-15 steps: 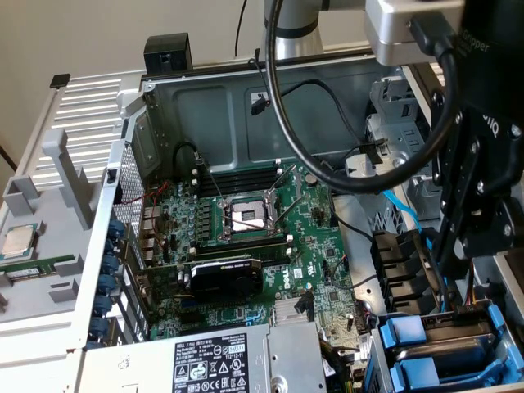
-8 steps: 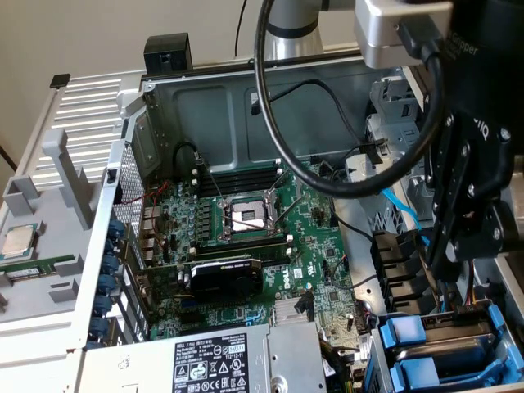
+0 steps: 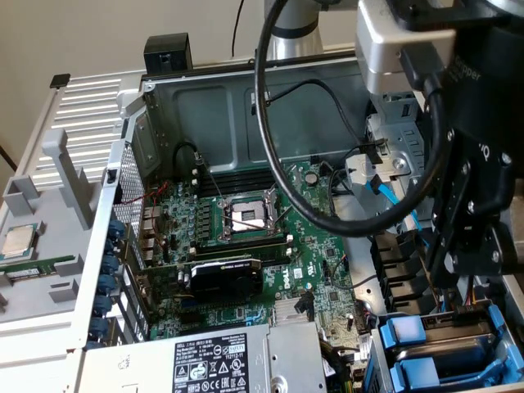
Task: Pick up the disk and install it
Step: 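Insert the second disk wire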
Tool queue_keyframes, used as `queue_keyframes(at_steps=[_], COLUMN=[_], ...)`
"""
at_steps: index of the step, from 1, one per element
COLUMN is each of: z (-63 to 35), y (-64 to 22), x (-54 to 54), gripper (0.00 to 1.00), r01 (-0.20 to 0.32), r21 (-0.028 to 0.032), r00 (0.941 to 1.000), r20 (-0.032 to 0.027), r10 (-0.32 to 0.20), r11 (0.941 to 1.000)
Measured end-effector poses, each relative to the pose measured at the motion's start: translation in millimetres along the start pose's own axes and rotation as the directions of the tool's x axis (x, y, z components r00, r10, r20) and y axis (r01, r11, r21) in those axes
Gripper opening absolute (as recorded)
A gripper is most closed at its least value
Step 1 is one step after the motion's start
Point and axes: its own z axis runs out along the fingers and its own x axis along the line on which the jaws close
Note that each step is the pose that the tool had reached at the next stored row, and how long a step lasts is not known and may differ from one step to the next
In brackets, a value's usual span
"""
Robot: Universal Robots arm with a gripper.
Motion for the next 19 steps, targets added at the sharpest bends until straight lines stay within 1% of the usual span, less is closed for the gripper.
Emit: queue_keyframes(at_steps=[2,5,6,8,9,11,14,15,16,17,18,19], z=[1.5,3.4,4.0,4.5,4.8,5.0,5.0,5.2,5.2,5.1,5.0,5.1], y=[-0.8,-4.2,-5.3,-7.4,-7.7,-7.8,-7.9,-7.9,-7.8,-7.8,-7.9,-7.9], x=[0.6,1.0,0.9,0.8,0.8,0.8,0.8,0.7,0.0,-0.9,-1.2,-1.2], gripper=[0.16,0.16,0.16,0.16,0.16,0.16,0.16,0.16,0.16,0.16,0.16,0.16], r01=[0.000,0.000,0.000,0.000,0.000,0.000,0.000,0.000,0.000,0.000,0.000,0.000], r21=[-0.0014,-0.0036,-0.0056,-0.0135,-0.0164,-0.0181,-0.0182,-0.0178,-0.0147,-0.0104,-0.0083,-0.0082], r00=[1.0000,1.0000,1.0000,1.0000,1.0000,1.0000,1.0000,1.0000,0.9999,0.9997,0.9996,0.9996], r20=[0.0002,0.0001,-0.0001,-0.0008,-0.0012,-0.0023,-0.0023,-0.0051,-0.0148,-0.0260,-0.0284,-0.0282], r10=[0.000,0.000,0.000,0.000,0.000,0.000,0.000,0.000,0.000,0.000,0.000,0.000], r11=[1.0000,1.0000,1.0000,0.9999,0.9999,0.9998,0.9998,0.9998,0.9999,0.9999,1.0000,1.0000])
